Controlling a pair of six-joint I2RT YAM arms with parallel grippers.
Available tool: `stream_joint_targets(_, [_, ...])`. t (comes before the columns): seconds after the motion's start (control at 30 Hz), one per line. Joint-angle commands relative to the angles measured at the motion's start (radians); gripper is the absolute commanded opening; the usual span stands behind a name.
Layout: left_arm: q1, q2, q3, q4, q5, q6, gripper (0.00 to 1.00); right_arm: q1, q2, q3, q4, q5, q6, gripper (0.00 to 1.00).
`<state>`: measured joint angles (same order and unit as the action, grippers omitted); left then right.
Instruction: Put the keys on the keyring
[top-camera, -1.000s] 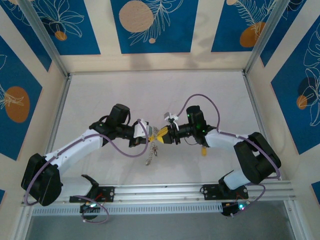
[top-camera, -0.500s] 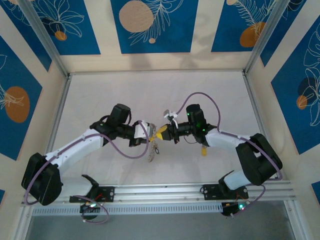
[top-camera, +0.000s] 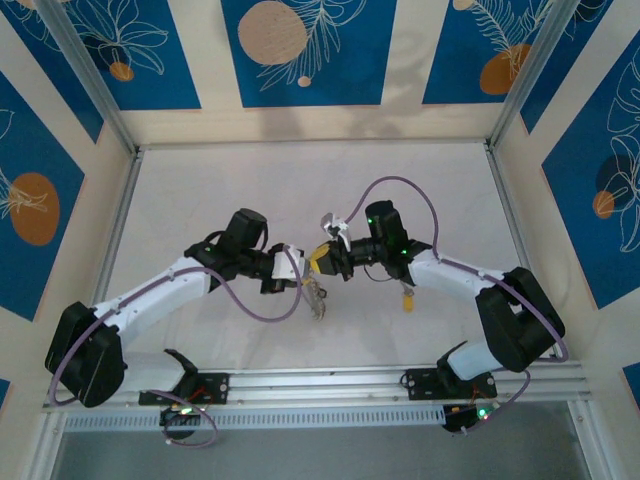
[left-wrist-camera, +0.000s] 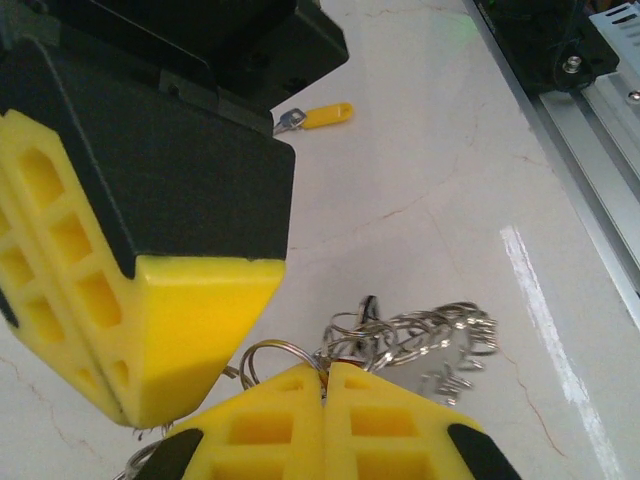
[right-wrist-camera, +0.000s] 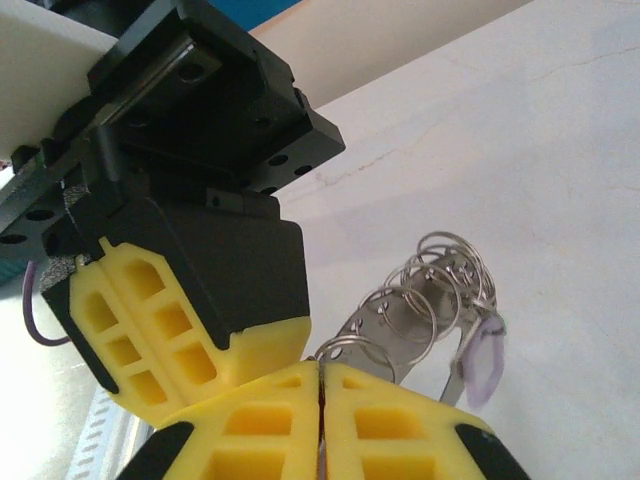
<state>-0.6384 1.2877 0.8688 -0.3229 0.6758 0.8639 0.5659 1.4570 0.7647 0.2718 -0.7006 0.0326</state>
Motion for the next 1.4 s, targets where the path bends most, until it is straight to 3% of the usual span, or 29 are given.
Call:
stream_joint_targets(0.0, [-0.021,0.01,0.026,-0.024,0.031,0.032,0.0,0.002,0.02,0.04,0.014,0.032,-0.024,0.18])
stream_joint_targets(0.07, [-0.021,0.011,0.023,-0.022,0.027,0.035,0.0,0.001,0.022,0.031,0.022,0.062,-0.023,0.29])
stream_joint_targets(0.13, [-0.021,0.013,0.022,-0.022,0.023,0.038,0.0,-0.001,0.019,0.014,0.034,0.094,-0.028,0.33])
stream_joint_targets(0.33, [-0.02,0.036,0.03,-0.022,0.031,0.04,0.0,-0.051,-0.028,-0.09,0.136,0.089,-0.046,0.34])
stream_joint_targets(0.57, [-0.015,0.062,0.063,-0.025,0.066,0.033,0.0,-0.063,-0.183,-0.243,0.159,0.07,-0.243,0.35])
stream_joint_targets(0.8, [-0.007,0.064,0.088,-0.036,0.114,0.003,0.0,0.016,-0.296,-0.353,0.171,0.128,-0.436,0.39])
stream_joint_targets(0.97, [-0.007,0.062,0.091,-0.045,0.122,-0.003,0.0,0.048,-0.308,-0.385,0.245,0.184,-0.469,0.39])
stream_joint_targets(1.37, [-0.007,0.055,0.072,0.012,0.13,-0.059,0.0,0.056,-0.281,-0.365,0.282,0.138,-0.497,0.34])
